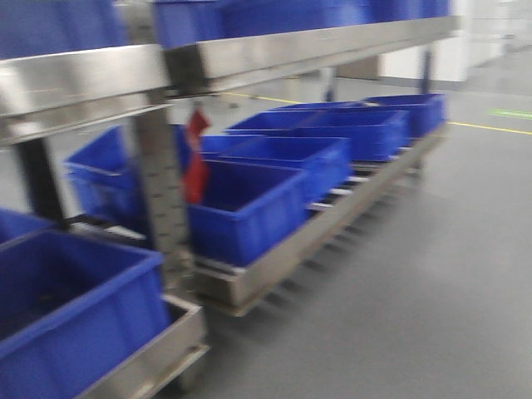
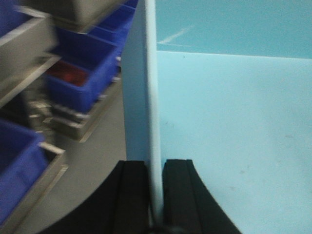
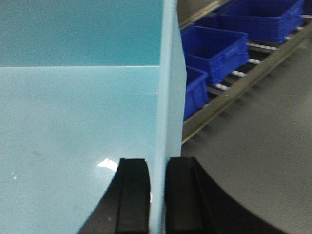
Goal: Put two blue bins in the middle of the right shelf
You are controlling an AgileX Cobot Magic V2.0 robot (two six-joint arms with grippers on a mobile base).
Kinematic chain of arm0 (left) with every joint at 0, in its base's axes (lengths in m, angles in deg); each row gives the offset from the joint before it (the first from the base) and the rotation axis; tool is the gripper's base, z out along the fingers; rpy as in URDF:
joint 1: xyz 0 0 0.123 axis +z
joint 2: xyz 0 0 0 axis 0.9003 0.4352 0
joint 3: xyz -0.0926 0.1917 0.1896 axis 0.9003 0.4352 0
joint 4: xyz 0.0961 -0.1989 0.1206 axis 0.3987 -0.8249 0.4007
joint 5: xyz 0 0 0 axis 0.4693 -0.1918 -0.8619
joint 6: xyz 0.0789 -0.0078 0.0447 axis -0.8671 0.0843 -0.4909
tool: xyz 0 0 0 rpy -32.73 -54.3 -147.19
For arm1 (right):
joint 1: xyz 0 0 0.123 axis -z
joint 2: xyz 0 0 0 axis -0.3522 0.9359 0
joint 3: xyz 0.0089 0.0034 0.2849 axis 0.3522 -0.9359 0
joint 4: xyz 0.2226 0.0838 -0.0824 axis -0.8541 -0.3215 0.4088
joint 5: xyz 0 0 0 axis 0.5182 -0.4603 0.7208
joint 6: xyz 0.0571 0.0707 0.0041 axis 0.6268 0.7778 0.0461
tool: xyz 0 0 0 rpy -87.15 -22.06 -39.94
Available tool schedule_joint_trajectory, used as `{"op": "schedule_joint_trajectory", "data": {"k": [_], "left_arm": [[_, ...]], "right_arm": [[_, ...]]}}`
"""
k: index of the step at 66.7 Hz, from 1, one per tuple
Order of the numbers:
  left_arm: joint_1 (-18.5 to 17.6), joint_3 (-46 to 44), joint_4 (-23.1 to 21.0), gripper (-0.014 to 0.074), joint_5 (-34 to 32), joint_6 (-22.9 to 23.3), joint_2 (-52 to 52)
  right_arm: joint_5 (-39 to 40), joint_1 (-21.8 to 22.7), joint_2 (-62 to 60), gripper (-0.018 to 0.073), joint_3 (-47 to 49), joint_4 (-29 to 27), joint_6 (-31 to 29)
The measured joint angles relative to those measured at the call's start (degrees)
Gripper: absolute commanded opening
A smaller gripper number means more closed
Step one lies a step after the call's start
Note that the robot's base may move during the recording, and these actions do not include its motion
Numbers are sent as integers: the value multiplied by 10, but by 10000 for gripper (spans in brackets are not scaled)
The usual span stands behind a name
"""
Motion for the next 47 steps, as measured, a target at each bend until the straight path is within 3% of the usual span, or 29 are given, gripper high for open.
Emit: {"op": "schedule_joint_trajectory", "data": {"k": [47], "left_arm": [[0, 0, 0, -111, 0, 0, 0]], "right_arm": [[1, 0, 0, -166, 0, 0, 0]]}}
